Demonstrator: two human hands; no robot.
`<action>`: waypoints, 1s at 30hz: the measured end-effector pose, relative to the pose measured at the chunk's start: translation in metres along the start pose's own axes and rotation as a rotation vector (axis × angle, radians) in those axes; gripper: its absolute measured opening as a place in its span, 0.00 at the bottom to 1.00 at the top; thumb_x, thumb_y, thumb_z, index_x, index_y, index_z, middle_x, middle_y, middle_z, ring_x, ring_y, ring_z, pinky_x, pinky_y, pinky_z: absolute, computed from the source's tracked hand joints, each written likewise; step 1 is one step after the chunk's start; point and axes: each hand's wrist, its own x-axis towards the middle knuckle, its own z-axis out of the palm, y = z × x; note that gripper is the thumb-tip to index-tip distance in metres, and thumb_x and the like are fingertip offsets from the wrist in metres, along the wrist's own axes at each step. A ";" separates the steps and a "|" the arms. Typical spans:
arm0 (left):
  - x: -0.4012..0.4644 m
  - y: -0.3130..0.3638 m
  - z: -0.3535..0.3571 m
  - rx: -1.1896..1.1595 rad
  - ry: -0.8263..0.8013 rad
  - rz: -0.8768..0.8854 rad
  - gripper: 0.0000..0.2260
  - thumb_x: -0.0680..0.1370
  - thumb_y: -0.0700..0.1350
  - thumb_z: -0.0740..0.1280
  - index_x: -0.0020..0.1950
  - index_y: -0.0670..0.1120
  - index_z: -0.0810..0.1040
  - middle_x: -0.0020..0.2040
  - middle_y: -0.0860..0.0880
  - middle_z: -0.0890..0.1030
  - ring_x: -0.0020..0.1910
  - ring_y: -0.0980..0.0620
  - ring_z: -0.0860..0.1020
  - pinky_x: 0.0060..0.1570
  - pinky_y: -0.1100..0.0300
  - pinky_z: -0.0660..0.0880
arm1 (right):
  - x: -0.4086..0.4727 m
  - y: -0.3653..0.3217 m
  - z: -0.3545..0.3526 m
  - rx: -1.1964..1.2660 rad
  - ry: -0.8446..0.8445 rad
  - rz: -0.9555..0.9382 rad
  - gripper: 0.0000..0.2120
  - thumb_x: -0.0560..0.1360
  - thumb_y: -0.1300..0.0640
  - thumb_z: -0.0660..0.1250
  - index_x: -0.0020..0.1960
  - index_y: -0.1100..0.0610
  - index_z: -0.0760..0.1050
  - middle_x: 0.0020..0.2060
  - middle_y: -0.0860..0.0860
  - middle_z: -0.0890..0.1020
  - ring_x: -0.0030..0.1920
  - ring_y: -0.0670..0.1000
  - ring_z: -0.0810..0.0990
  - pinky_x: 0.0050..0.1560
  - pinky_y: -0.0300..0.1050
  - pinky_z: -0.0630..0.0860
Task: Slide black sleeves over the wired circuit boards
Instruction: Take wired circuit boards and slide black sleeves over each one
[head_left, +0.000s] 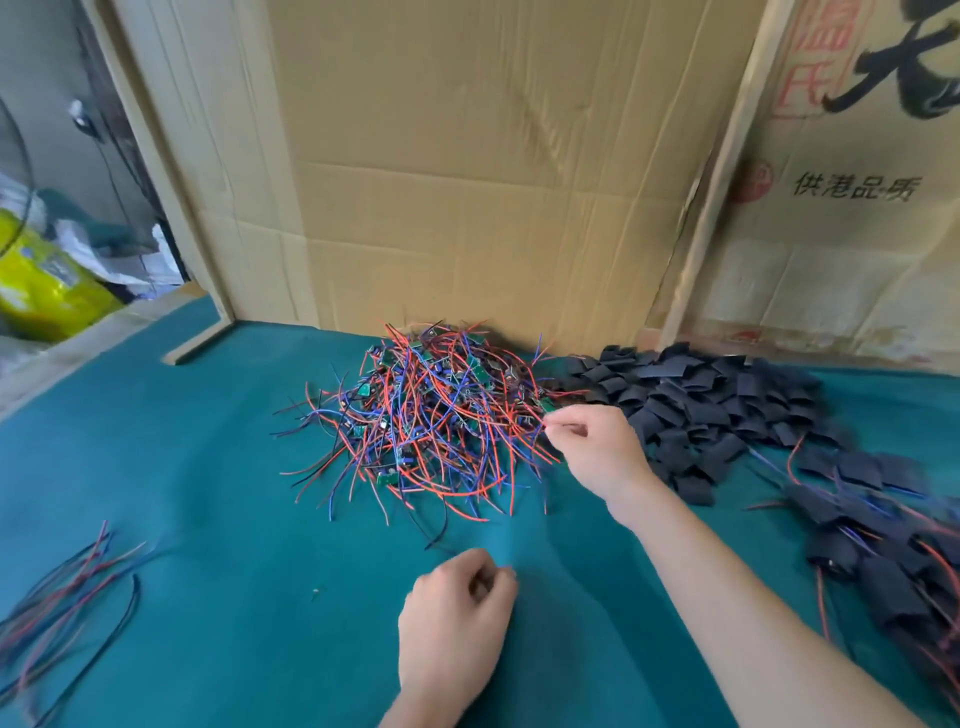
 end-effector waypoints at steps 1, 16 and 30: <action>0.004 0.004 -0.001 -0.107 -0.029 -0.009 0.08 0.76 0.52 0.67 0.38 0.53 0.74 0.28 0.54 0.77 0.29 0.51 0.74 0.34 0.56 0.74 | -0.007 0.002 -0.011 0.100 -0.007 0.020 0.09 0.78 0.61 0.68 0.45 0.51 0.85 0.31 0.44 0.82 0.33 0.48 0.76 0.35 0.43 0.71; 0.053 0.100 0.082 -1.309 -0.153 -0.177 0.07 0.83 0.37 0.62 0.54 0.38 0.80 0.51 0.41 0.83 0.48 0.45 0.84 0.49 0.54 0.81 | -0.078 0.068 -0.084 0.611 -0.425 0.227 0.08 0.71 0.63 0.71 0.48 0.59 0.86 0.33 0.53 0.77 0.30 0.50 0.72 0.29 0.40 0.69; 0.038 0.096 0.086 -1.061 -0.493 0.194 0.17 0.64 0.30 0.55 0.40 0.38 0.83 0.62 0.43 0.83 0.62 0.42 0.81 0.59 0.54 0.78 | -0.065 0.077 -0.083 0.669 0.099 0.163 0.06 0.76 0.63 0.74 0.47 0.53 0.86 0.43 0.55 0.87 0.42 0.53 0.84 0.44 0.49 0.81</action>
